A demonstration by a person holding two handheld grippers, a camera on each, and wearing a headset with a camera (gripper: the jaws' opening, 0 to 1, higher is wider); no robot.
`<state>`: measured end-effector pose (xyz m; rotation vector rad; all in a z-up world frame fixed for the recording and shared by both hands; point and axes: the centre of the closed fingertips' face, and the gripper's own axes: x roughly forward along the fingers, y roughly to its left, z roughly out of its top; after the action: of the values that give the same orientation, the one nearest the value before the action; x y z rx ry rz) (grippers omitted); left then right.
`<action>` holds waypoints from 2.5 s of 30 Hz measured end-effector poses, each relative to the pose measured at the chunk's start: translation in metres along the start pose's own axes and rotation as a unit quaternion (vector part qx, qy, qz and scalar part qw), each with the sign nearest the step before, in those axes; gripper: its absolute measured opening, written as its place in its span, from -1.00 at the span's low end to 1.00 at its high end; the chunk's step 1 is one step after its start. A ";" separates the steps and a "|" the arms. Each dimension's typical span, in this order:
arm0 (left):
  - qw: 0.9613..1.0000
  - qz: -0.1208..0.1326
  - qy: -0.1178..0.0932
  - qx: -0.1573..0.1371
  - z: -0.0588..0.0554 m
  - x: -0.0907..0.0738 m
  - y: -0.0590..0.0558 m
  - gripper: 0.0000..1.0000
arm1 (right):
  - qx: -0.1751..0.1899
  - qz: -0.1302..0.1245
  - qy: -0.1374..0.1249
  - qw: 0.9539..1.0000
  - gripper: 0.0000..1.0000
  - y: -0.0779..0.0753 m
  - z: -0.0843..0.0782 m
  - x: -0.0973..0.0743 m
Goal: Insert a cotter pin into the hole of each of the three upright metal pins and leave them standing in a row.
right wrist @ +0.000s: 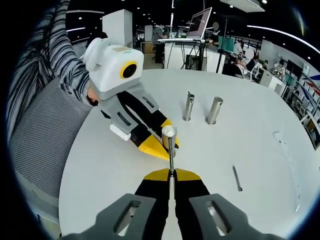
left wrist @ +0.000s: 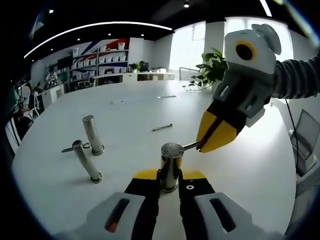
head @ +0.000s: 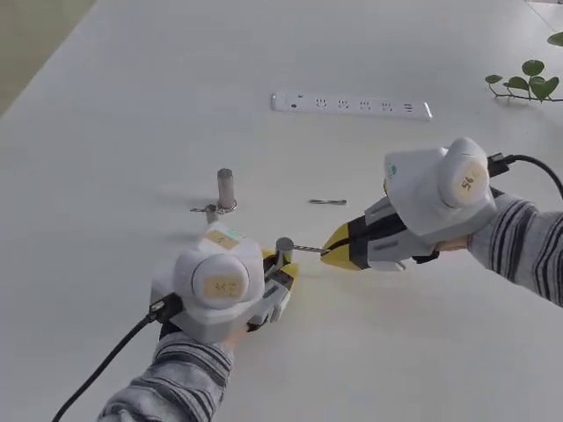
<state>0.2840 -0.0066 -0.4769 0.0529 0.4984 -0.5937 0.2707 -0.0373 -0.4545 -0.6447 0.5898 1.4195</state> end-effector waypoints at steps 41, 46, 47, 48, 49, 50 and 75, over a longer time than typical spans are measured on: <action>1.000 0.008 0.004 -0.013 -0.006 0.002 0.001 -0.79 | -0.042 -0.001 0.023 0.999 -1.00 0.003 0.020 0.018; 0.999 0.017 0.002 -0.028 -0.006 0.002 0.001 -0.79 | -0.051 -0.006 0.024 0.998 -1.00 0.002 0.021 0.018; 0.999 0.018 0.002 -0.030 -0.006 0.002 0.001 -0.79 | -0.051 -0.008 0.023 0.998 -1.00 0.001 0.022 0.018; 0.999 0.018 0.002 -0.032 -0.006 0.002 0.001 -0.79 | -0.050 -0.009 0.021 0.998 -1.00 0.001 0.022 0.019; 0.999 0.018 0.003 -0.033 -0.006 0.002 0.001 -0.79 | -0.049 -0.009 0.021 0.999 -1.00 0.001 0.022 0.019; 0.999 0.019 0.003 -0.033 -0.006 0.002 0.001 -0.79 | -0.048 -0.011 0.022 0.999 -0.99 0.000 0.023 0.019; 0.999 0.031 0.001 -0.035 -0.005 0.002 0.001 -0.79 | -0.024 -0.021 0.013 0.999 -1.00 0.002 0.028 0.007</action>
<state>0.2836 -0.0055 -0.4825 0.0020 0.5173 -0.5143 0.2690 -0.0122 -0.4396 -0.7108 0.5621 1.3904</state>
